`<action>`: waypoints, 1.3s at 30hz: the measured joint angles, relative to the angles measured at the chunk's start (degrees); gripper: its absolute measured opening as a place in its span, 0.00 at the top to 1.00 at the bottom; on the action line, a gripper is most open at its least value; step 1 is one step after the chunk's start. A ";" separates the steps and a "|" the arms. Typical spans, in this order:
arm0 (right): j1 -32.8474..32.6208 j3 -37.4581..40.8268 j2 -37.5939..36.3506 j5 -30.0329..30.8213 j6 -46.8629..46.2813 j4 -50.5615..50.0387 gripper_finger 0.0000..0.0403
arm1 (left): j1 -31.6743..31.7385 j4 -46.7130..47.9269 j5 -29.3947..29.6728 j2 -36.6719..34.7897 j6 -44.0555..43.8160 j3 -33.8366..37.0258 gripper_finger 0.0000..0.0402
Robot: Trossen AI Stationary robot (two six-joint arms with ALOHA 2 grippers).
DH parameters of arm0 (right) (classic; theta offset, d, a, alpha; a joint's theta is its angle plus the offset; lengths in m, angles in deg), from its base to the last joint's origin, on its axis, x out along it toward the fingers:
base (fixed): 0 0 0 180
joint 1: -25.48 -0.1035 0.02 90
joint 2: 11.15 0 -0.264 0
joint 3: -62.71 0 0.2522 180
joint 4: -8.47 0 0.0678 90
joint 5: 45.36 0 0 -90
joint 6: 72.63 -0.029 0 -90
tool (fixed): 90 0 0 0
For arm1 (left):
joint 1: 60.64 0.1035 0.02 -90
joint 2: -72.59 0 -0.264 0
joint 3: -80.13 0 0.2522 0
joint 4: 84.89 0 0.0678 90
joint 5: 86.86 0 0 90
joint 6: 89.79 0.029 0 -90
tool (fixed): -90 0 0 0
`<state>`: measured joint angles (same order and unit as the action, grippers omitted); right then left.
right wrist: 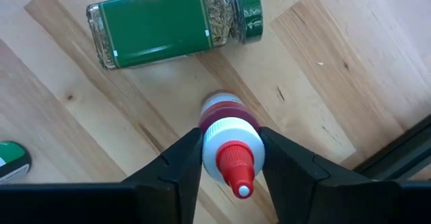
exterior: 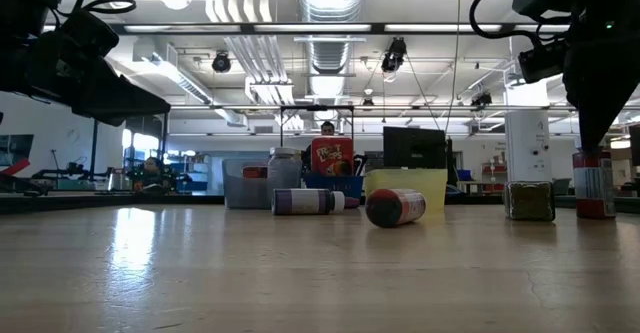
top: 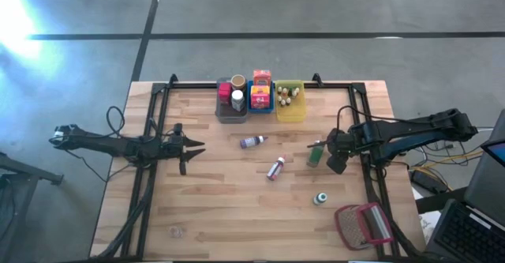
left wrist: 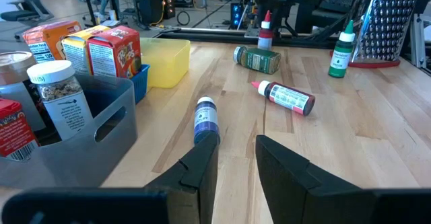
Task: Pick & Place Kitchen Items
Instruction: Put the red food coloring bottle into the yellow bin
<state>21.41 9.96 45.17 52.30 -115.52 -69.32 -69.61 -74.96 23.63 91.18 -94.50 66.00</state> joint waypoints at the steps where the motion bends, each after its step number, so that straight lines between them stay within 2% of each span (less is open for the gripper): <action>1: 0.00 0.00 0.00 0.01 -0.02 0.01 0.65 | 0.02 0.00 0.00 -0.02 0.00 0.00 0.73; 4: 0.00 0.00 0.00 -0.02 0.02 0.03 0.65 | 0.00 0.00 0.00 0.00 0.00 0.00 0.73; 11: -0.02 -0.02 0.00 -0.04 0.04 0.11 0.72 | 0.01 0.00 0.00 0.00 0.00 0.00 0.73; 19: -0.02 -0.07 -0.02 -0.04 0.07 0.11 0.66 | 0.01 -0.01 0.00 -0.02 0.00 0.00 0.73; 26: 0.02 -0.14 -0.02 -0.04 1.16 0.13 0.72 | 0.01 0.00 0.00 -0.02 -0.01 0.00 0.73; 34: 0.56 -2.97 -0.07 0.26 2.94 0.02 0.66 | 0.02 0.00 0.00 0.00 0.00 0.00 0.73; 39: 3.10 -6.14 -0.07 1.04 6.23 0.01 0.70 | 0.00 0.00 0.00 -0.01 0.00 0.00 0.73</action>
<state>24.50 3.82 45.10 53.34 -109.29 -69.31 -69.61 -74.96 23.63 91.18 -94.50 66.00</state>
